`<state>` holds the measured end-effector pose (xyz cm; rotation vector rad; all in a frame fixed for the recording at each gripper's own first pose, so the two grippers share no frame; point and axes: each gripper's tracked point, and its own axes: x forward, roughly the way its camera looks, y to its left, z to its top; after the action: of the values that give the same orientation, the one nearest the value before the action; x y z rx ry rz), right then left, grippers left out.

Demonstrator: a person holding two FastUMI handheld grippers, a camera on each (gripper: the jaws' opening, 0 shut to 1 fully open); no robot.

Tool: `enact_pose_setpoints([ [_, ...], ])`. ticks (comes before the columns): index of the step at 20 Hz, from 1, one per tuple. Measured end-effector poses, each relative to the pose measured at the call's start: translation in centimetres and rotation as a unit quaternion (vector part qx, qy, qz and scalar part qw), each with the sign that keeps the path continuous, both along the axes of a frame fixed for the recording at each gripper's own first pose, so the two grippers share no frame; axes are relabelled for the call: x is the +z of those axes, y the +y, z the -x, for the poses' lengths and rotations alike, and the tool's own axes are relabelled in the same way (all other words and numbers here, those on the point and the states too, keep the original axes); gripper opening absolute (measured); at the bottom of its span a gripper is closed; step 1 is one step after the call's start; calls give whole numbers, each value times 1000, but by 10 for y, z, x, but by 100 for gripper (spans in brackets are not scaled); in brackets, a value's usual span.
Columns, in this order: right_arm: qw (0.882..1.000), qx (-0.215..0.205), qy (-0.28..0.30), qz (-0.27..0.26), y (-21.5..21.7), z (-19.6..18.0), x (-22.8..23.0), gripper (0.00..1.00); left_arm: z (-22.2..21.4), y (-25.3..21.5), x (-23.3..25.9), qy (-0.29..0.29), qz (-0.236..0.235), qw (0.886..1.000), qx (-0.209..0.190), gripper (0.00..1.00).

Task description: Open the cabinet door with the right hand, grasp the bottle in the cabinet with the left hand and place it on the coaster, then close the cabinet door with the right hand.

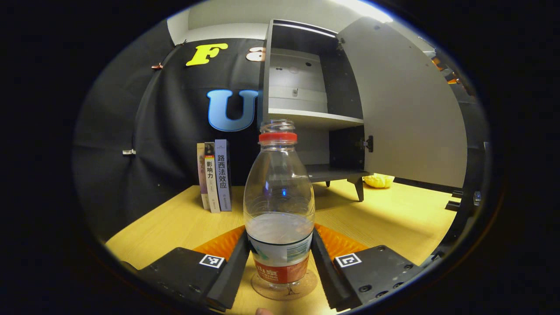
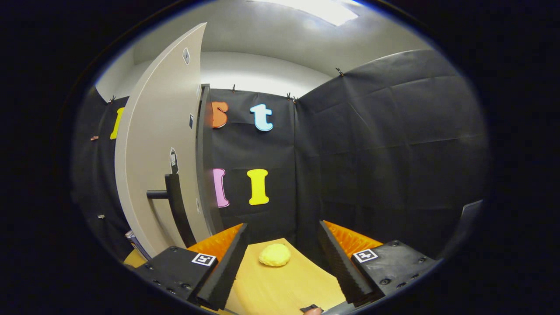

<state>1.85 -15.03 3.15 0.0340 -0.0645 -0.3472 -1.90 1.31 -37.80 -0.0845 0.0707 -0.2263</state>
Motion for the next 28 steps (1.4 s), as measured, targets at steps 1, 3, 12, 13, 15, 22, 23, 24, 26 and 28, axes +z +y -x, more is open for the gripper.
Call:
enact_pose_setpoints([
  [1, 1000, -1, 1, 4, 0, 1, 1, 97, 1, -1, -1, -2, 2, 1000, 0, 77],
  [3, 1000, 0, 5, 8, 2, 1, 0, 97, 4, -4, -1, -9, -2, 1000, -1, 78],
  [12, 1000, -3, 16, 5, 0, 7, -9, 98, 11, -4, 6, 3, -18, 1000, -1, 95],
  [13, 1000, -2, 20, 2, -1, 7, -12, 98, 12, -4, 7, 5, -23, 1000, -1, 95],
  [15, 1000, 0, 22, -5, -2, 6, -15, 98, 16, -1, 12, 12, -25, 1000, 3, 95],
  [22, 999, 13, 30, 10, -7, -12, -22, 98, 39, -3, 84, 37, 0, 999, 31, 95],
  [23, 999, 17, 32, 10, -8, -17, -22, 98, 42, -2, 99, 39, 2, 998, 39, 95],
  [24, 999, 21, 35, 12, -9, -21, -23, 98, 43, -2, 118, 35, 6, 998, 46, 95],
  [26, 998, 32, 44, 12, -12, -27, -26, 98, 46, -1, 158, 28, 9, 998, 63, 95],
  [28, 998, 49, 46, -6, -9, -33, -28, 98, 47, -2, 192, 28, 10, 997, 71, 95],
])
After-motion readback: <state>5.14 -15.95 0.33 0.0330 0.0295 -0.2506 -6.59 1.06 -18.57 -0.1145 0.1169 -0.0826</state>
